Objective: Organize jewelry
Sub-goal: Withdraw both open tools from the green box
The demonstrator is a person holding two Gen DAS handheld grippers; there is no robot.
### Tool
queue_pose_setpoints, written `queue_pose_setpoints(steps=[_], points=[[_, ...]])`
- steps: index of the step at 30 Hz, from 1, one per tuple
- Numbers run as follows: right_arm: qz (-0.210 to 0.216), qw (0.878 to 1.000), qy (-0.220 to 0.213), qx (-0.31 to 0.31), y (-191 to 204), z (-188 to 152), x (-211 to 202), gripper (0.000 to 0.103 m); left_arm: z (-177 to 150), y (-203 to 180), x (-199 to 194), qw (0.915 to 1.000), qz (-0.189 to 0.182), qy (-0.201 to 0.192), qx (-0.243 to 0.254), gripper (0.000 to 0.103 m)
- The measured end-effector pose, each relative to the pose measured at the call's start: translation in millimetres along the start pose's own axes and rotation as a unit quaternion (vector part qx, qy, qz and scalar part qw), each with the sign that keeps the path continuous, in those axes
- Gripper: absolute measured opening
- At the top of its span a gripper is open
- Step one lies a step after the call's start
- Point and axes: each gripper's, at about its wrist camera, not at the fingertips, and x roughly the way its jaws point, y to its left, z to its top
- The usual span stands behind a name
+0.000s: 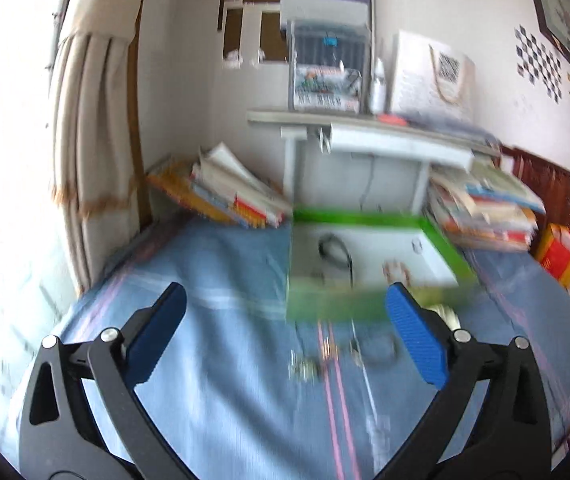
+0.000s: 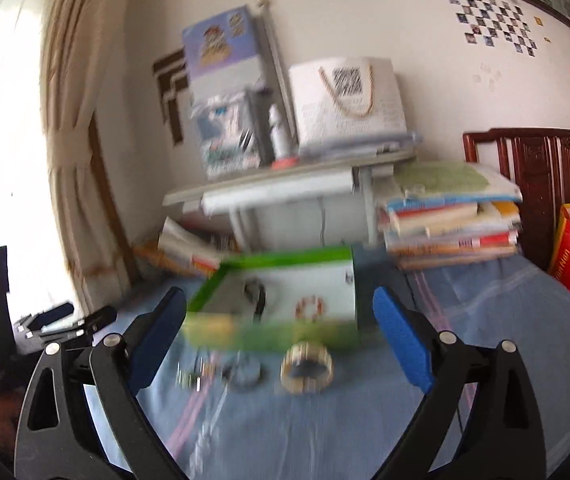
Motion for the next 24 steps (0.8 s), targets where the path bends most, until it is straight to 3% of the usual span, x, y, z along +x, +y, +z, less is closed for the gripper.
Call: queue_pose_setpoints(steps=[6,12,15,24], points=[[-0.015,0.999,0.031,-0.023,20,-64,-31,0.092,-62,-7,-35,0.999,-0.024,0.031,-0.02,0.099],[-0.024,0.998,0.04,-0.037,26,-98,-51,0.092,-98,-23,-54,0.9988,-0.024,0.042,0.007,0.099],[-0.015,0.998,0.048,-0.025,22,-108,-58,0.092,-106,-20,-59,0.9984,-0.03,0.046,-0.007,0.099],[-0.011,0.999,0.046,-0.015,20,-112,-70,0.092,-107,-28,-68,0.9987,-0.029,0.042,0.009,0.099]])
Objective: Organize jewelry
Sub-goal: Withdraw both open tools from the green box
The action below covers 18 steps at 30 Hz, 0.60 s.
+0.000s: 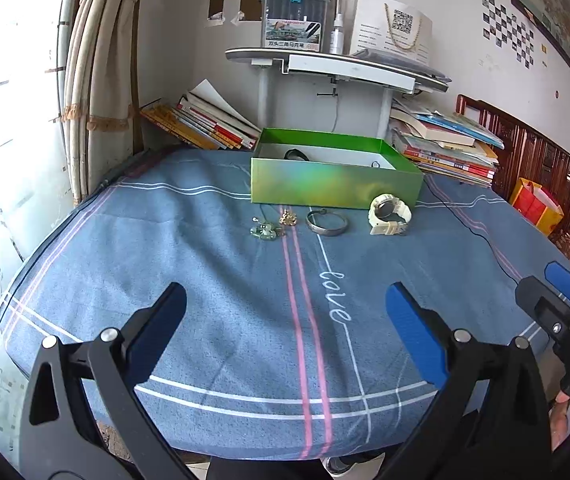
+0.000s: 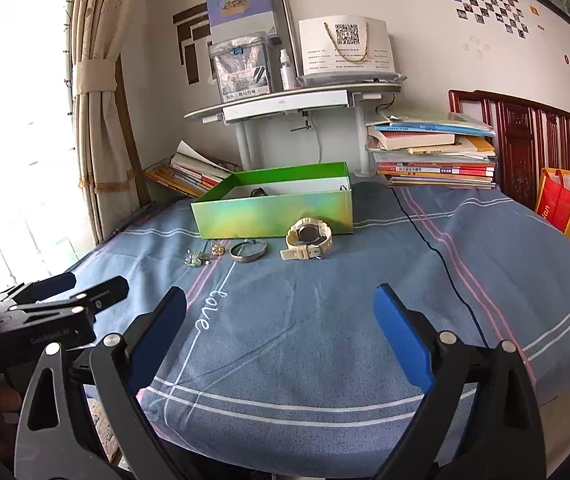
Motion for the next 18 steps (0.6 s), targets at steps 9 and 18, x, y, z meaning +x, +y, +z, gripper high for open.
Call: queue_pose_setpoints(steps=[9,18], points=[[0.003,1.0,0.003,-0.001,0.2,-1.4,1.0,0.092,-0.3,-1.5,0.5,1.0,0.003,0.002,0.004,0.099],[0.003,1.0,0.009,0.003,-2.3,-3.1,5.9,0.092,-0.4,1.3,7.1,0.9999,0.006,0.008,0.004,0.099]])
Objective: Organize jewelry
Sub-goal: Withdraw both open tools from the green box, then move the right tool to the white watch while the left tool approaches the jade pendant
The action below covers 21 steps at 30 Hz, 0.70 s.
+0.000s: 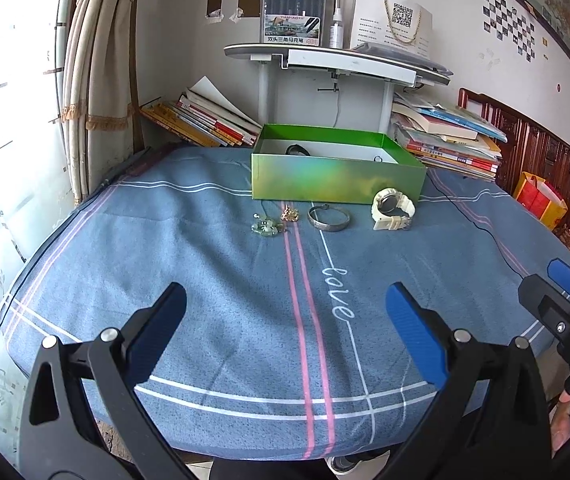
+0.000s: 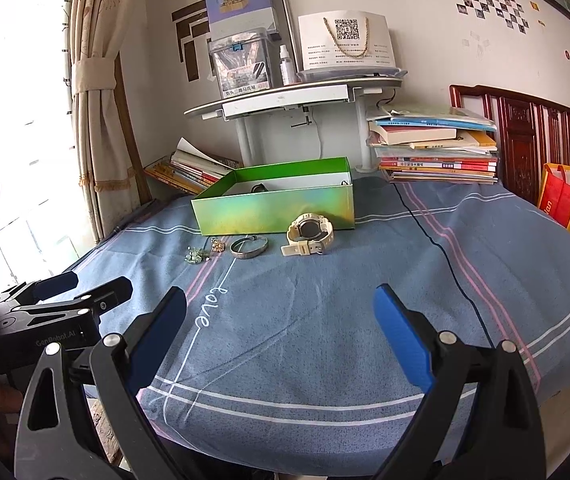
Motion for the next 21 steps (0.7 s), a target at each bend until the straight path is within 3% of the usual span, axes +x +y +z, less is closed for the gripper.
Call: queue_pose_setpoints(steps=[11,21], points=[[-0.01,1.0,0.011,0.009,-9,3,16,0.092,10,4,21,0.9999,0.013,0.006,0.003,0.099],[-0.052,0.998,0.036,0.003,-24,31,68,0.092,42,13,84,0.9991,0.027,0.034,0.003,0.099]])
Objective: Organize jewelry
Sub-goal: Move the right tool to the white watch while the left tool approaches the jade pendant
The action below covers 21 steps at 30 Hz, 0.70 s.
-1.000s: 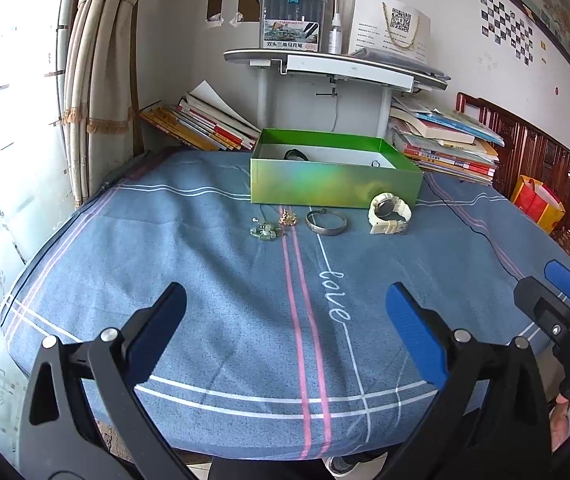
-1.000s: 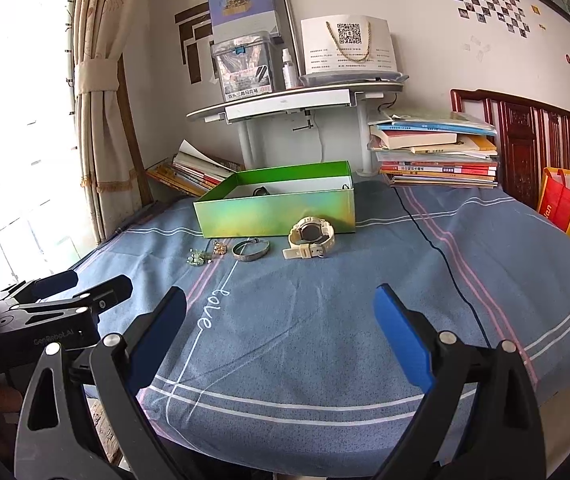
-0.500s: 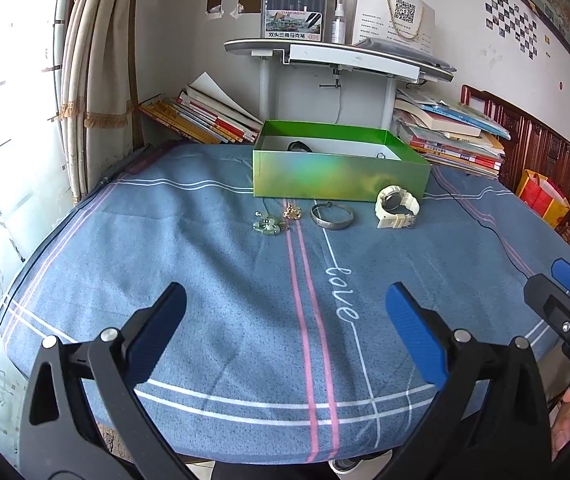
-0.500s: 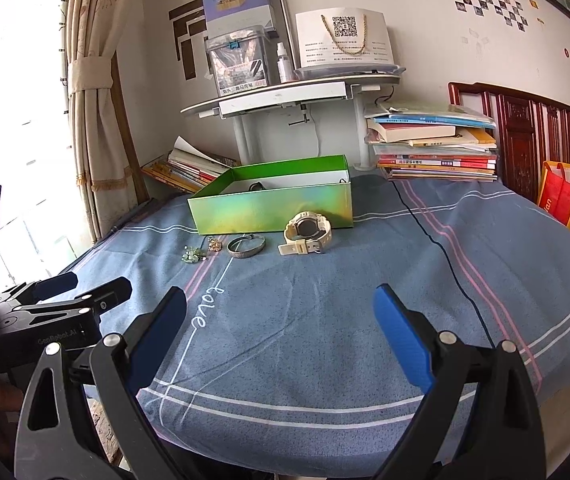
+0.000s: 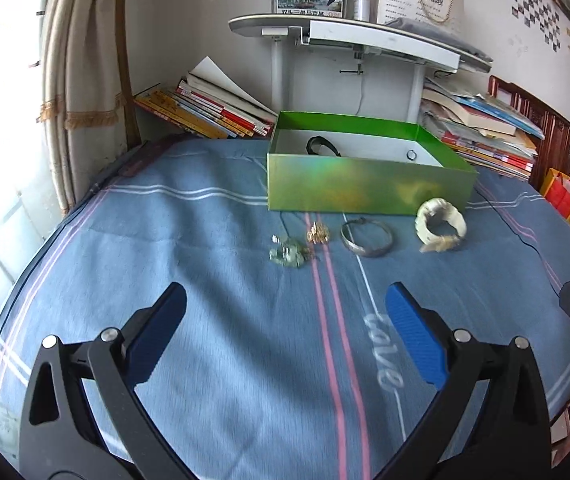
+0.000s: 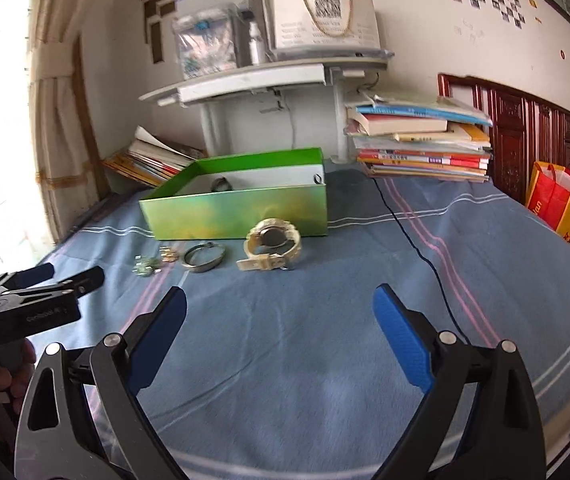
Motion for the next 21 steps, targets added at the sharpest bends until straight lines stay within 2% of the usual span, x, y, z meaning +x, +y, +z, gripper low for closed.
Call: queue_pose_setpoints(steps=[2,4,7,10,18,20,21], points=[[0.002,1.0,0.016,0.005,-3,9,19,0.087,9,-2,17,0.9999,0.004,0.009,0.008,0.097],[0.006,0.999,0.032,0.004,-4,16,37,0.072,16,-3,31,0.9998,0.006,0.018,0.011,0.093],[0.006,0.998,0.058,-0.003,-1,26,66,0.059,25,-4,53,0.9994,0.008,0.032,0.011,0.089],[-0.001,0.997,0.078,-0.007,2,35,95,0.055,32,-4,76,0.9986,0.007,0.051,0.009,0.084],[-0.005,0.992,0.125,0.0,1,45,160,0.049,39,5,120,0.9956,0.009,0.093,0.0,0.081],[0.001,0.99,0.142,0.008,1,45,175,0.041,36,7,128,0.9941,0.003,0.108,-0.005,0.072],[0.01,0.989,0.149,0.014,0,45,179,0.03,36,8,132,0.9928,-0.007,0.119,-0.009,0.053]])
